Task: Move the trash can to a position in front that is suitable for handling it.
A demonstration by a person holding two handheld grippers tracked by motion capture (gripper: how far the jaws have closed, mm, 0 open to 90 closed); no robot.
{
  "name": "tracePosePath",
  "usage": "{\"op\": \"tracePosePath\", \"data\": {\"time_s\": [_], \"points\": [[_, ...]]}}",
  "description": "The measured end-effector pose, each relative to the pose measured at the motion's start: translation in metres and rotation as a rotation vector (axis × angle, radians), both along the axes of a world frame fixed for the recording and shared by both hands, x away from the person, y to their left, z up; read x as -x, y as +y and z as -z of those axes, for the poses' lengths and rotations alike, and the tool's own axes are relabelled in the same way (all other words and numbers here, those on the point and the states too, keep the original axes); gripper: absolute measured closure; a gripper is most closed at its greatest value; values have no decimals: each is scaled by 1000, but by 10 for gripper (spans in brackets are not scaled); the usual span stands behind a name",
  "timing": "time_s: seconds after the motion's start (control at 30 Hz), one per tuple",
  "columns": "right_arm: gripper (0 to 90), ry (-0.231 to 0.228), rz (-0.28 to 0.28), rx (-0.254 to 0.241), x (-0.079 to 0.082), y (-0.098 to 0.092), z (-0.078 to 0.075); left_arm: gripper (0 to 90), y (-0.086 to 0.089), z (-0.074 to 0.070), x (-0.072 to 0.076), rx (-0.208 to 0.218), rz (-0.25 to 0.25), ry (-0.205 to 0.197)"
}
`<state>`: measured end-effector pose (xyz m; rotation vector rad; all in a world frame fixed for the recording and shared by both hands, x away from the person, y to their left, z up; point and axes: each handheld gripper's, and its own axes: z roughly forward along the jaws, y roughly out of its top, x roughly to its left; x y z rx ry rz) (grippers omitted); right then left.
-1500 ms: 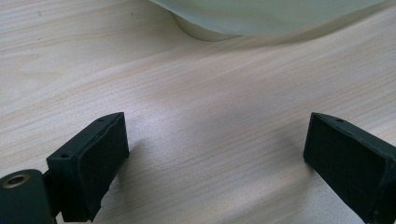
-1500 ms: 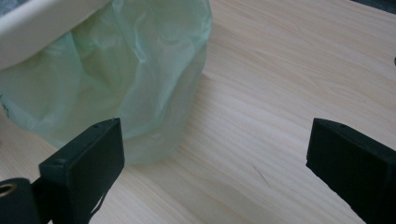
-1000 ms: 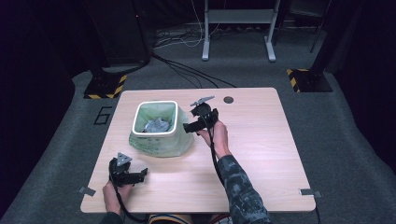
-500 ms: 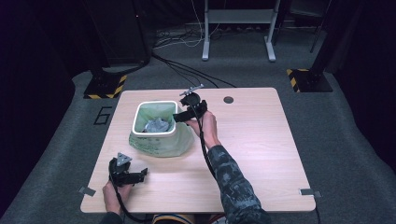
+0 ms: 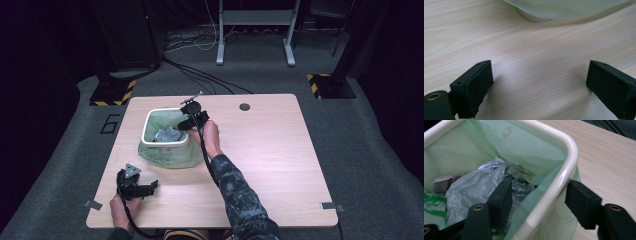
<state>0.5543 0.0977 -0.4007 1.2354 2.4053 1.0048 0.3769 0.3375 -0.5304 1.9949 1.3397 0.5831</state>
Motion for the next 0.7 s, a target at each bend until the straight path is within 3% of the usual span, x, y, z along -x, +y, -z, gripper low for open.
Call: {"op": "tracePosePath", "data": {"time_s": [0.03,0.07,0.17,0.37,0.53,0.7], "points": [[437,1,9,8,0,1,2,70,0,0,0,0,1,1],[481,4,30,48,-1,5,6,69,0,0,0,1,1,3],[527,3,49,21,-1,2,9,72,0,0,0,-1,2,0],[655,-26,89,19,0,-2,5,72,0,0,0,1,0,0],[664,-51,96,40,2,-3,5,72,0,0,0,-1,0,-1],[665,-47,109,45,2,-9,4,73,0,0,0,2,1,1]]}}
